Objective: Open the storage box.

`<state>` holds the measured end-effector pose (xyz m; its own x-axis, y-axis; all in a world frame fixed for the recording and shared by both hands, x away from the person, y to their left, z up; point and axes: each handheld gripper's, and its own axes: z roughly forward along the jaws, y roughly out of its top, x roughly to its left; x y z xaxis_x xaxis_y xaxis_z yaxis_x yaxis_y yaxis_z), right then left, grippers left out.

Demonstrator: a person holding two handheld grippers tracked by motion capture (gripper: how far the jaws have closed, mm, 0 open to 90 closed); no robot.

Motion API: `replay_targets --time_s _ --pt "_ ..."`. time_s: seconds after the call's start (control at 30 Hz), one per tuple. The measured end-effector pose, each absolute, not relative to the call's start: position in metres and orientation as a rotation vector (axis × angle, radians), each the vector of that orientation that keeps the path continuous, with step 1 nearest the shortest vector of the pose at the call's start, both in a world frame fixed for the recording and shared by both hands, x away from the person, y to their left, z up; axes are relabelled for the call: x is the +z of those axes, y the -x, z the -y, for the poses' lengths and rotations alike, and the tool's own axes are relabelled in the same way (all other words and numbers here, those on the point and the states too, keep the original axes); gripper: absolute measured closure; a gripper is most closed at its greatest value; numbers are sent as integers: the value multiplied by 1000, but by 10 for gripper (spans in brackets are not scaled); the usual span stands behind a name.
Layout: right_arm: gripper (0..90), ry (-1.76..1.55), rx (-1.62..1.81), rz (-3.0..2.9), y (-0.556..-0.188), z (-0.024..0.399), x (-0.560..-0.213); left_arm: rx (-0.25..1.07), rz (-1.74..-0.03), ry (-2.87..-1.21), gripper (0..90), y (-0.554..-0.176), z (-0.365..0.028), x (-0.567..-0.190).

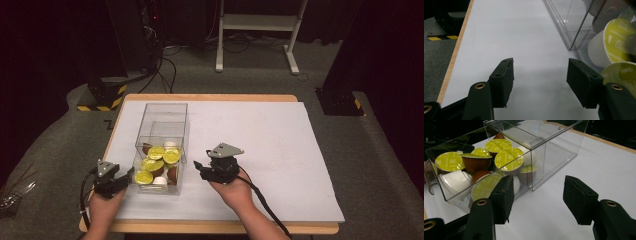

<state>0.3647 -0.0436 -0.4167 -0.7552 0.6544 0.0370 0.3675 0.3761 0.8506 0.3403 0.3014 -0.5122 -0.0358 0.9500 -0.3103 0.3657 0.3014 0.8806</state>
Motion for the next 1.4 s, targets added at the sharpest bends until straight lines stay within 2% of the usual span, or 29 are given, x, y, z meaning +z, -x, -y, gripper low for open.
replay_targets --time_s 0.63,1.13,1.4 --pt "437 -839 1393 -2372 -363 12 -408 747 -1588 -1227 392 -340 -302 -512" --pt "420 -766 1399 -2431 -361 -24 -405 743 -1587 -1228 390 -339 -302 -512" --pt "382 -760 1395 -2447 -363 -36 -407 741 -1585 -1232 390 -339 -302 -512"
